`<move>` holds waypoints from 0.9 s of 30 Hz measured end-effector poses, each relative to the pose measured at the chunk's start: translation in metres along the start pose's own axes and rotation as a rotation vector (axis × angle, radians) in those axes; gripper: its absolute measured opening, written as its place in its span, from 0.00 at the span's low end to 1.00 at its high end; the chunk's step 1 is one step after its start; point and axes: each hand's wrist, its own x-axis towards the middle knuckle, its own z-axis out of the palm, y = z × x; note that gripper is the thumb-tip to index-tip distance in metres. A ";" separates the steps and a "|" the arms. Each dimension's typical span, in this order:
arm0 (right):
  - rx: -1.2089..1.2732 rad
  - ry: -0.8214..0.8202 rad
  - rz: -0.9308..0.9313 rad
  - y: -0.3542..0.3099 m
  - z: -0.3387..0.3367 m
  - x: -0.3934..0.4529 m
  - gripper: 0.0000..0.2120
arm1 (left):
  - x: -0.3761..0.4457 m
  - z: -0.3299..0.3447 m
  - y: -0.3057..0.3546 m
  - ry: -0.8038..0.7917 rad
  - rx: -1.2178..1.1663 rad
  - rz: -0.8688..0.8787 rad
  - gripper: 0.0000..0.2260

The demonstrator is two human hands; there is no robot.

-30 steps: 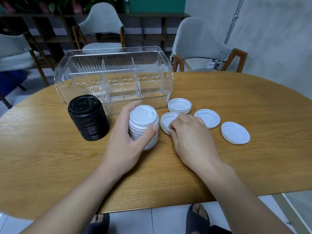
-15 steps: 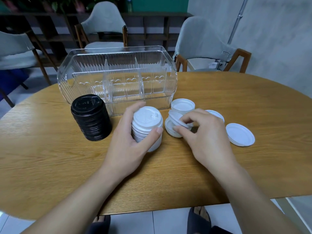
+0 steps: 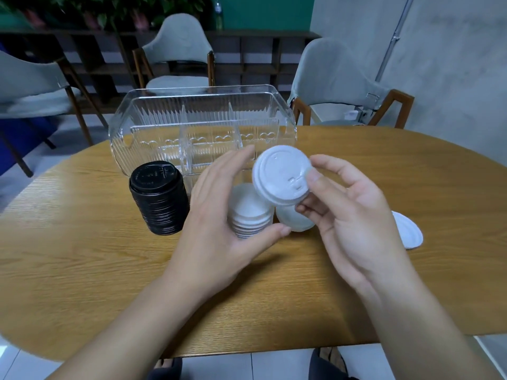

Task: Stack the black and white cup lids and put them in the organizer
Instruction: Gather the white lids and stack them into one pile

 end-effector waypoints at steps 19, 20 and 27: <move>-0.671 -0.120 -0.371 0.014 0.031 -0.009 0.35 | -0.003 -0.003 -0.003 0.106 0.060 -0.075 0.37; -0.655 -0.109 -0.380 0.014 0.031 -0.007 0.33 | -0.004 -0.003 -0.004 0.098 0.021 -0.101 0.41; -0.662 -0.161 -0.213 0.020 0.017 0.014 0.23 | -0.011 0.003 -0.020 -0.066 -0.196 -0.325 0.56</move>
